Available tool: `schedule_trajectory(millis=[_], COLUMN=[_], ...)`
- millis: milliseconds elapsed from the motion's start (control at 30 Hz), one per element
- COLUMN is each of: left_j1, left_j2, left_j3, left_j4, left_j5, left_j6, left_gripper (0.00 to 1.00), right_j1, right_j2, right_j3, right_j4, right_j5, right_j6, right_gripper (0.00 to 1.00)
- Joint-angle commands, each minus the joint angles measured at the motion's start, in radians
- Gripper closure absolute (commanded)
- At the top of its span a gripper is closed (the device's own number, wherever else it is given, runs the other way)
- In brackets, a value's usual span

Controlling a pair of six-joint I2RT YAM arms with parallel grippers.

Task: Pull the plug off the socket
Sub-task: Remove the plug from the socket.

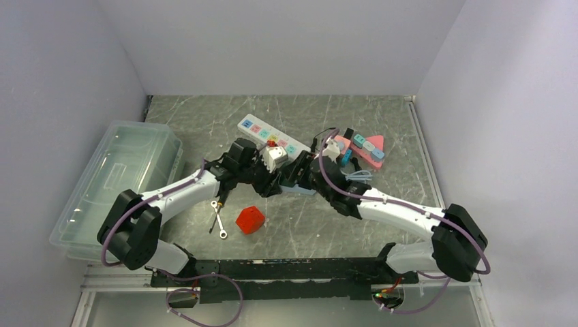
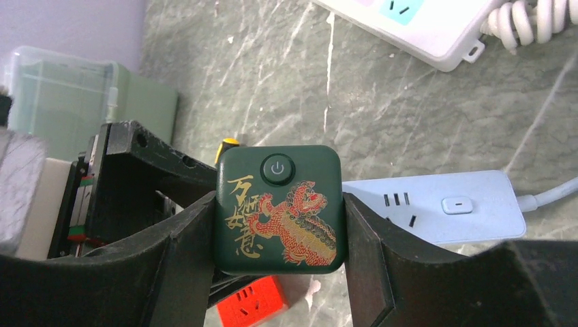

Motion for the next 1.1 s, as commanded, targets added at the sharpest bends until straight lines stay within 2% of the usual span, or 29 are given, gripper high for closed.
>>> schedule_trajectory(millis=[0,167,400,567,633,900,1067], left_j1=[0.027,0.027,0.017,0.008,0.014,0.047,0.043], left_j2=[0.018,0.027,0.015,0.023,0.027,0.044,0.051], left_j3=[0.036,0.039,0.023,0.031,0.039,0.066,0.071], left_j4=[0.014,0.01,0.023,0.01,0.003,-0.014,-0.028], left_j5=[-0.138,-0.117,-0.103,-0.13,-0.147,-0.102,-0.082], left_j6=[0.008,0.02,0.042,0.037,0.024,-0.009,0.025], left_gripper=[1.0,1.0,1.0,1.0,1.0,1.0,1.0], right_j1=[0.152,0.129,-0.094,-0.119,-0.085,0.177,0.17], right_j2=[-0.067,-0.083,-0.053,-0.032,-0.055,-0.126,-0.124], right_j3=[0.003,-0.013,-0.027,-0.003,-0.024,-0.028,-0.038], right_j4=[-0.094,-0.097,-0.066,-0.072,-0.049,-0.136,-0.166], right_j5=[0.189,0.186,-0.113,-0.14,-0.105,0.261,0.264], right_j6=[0.049,0.054,0.047,0.033,0.042,0.084,0.119], right_gripper=[1.0,1.0,1.0,1.0,1.0,1.0,1.0])
